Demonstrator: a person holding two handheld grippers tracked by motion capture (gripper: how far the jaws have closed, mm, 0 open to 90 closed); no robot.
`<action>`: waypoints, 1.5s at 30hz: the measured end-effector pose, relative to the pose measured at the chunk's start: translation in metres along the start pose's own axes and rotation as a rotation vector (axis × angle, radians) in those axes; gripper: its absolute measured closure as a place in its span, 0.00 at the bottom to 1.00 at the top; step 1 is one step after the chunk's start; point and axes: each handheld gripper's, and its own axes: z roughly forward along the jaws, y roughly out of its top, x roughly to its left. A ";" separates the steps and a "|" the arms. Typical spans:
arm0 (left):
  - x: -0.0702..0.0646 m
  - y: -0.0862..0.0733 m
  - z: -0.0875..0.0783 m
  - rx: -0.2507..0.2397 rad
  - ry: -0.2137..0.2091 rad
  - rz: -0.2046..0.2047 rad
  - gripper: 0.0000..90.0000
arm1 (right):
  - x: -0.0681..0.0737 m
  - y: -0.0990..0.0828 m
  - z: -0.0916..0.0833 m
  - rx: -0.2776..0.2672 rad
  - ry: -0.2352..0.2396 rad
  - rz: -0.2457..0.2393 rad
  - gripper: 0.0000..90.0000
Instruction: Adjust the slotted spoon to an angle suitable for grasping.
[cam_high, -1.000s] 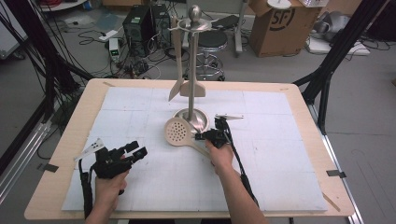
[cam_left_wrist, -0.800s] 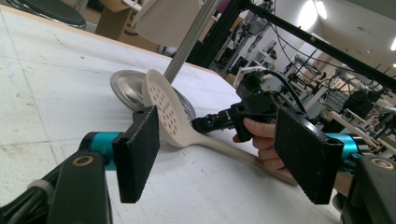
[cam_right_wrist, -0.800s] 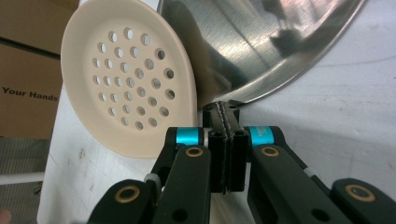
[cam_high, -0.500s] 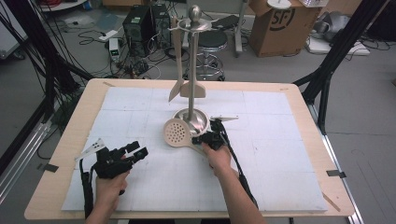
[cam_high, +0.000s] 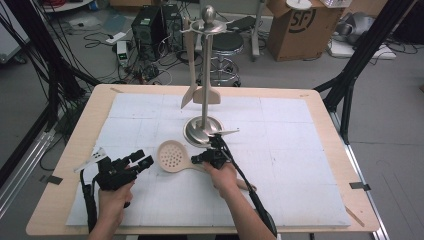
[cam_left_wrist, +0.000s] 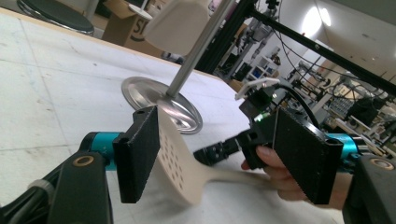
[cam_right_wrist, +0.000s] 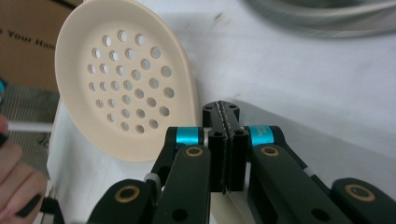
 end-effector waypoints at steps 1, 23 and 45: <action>0.000 0.000 -0.001 -0.001 0.001 0.000 0.36 | 0.003 -0.001 0.002 0.003 -0.001 -0.005 1.00; 0.002 0.001 -0.004 -0.008 0.026 0.011 0.36 | 0.023 -0.020 0.014 0.162 0.113 -0.107 1.00; 0.002 0.002 -0.007 -0.014 0.036 0.007 0.36 | 0.038 -0.044 0.012 0.243 0.125 -0.192 1.00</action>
